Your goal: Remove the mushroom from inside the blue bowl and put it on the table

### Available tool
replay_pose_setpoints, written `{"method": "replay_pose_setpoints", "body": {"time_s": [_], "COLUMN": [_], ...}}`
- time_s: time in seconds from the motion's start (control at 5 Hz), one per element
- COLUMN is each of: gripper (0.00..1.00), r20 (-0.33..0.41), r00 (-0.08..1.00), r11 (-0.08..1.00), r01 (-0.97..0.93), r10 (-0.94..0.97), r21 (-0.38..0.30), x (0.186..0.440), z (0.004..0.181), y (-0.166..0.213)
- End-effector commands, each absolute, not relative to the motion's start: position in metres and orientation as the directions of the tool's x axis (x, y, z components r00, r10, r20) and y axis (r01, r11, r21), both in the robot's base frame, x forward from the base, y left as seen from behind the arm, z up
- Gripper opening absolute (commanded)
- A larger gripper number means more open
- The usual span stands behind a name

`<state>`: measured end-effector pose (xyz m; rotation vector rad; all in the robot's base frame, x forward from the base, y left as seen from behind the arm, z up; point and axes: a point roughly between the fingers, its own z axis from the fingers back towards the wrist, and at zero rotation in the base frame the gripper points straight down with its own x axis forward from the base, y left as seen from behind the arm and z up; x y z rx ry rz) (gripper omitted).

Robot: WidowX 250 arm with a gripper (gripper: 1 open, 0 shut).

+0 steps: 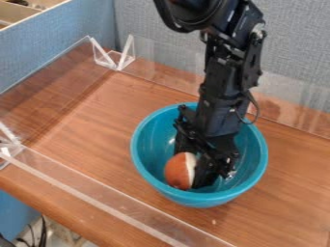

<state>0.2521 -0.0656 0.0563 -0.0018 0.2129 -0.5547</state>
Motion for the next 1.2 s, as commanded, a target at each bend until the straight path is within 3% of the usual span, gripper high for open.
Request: {"method": "replay_pose_setpoints", "body": {"time_s": [0.0, 0.6, 1.0], "gripper": [0.0, 0.0, 0.0], "r20": [-0.118, -0.117, -0.062], "r00": [0.844, 0.848, 0.871], "r11": [0.852, 0.856, 0.874], "r01": [0.523, 0.516, 0.486], "r10": [-0.523, -0.517, -0.487], "r21": [-0.037, -0.045, -0.032], "x": [0.26, 0.258, 0.264], "z": [0.078, 0.079, 0.114], "y": [-0.067, -0.065, -0.049]}}
